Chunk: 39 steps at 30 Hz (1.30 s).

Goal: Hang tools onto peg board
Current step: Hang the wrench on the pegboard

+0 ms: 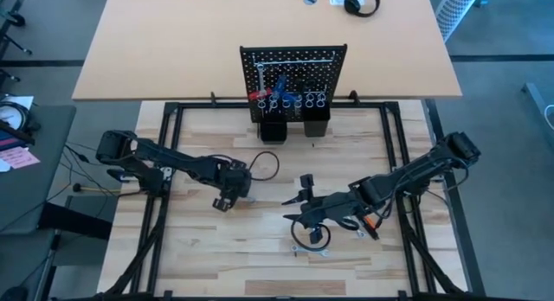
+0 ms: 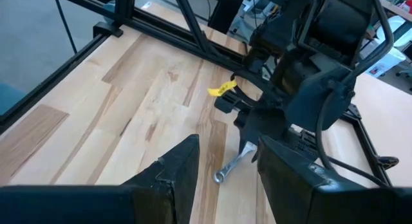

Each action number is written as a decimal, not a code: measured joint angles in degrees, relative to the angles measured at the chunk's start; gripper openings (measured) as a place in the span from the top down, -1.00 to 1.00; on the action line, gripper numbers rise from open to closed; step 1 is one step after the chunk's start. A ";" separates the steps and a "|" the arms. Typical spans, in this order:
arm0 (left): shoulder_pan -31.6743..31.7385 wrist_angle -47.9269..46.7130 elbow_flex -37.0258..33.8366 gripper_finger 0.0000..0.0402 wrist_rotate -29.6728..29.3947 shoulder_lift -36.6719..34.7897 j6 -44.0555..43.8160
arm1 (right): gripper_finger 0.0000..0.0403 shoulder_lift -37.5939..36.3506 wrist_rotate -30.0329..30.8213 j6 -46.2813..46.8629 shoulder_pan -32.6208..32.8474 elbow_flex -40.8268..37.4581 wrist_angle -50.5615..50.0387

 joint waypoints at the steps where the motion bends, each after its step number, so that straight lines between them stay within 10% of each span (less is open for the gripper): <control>1: 0.45 0.44 -0.32 0.44 0.90 -0.07 0.68 | 0.18 0.00 0.00 0.00 -0.02 0.00 0.08; 16: 0.56 8.92 0.00 0.94 7.45 8.54 -2.81 | 0.18 0.01 0.00 0.04 0.00 0.00 -0.27; 30: 0.54 20.21 -1.22 0.98 6.87 0.92 -14.48 | 0.18 0.24 0.02 10.41 1.08 -0.10 -10.12; 39: 0.53 27.39 -7.81 1.00 6.99 -2.48 -20.05 | 0.18 0.36 0.04 16.96 1.70 -11.65 1.94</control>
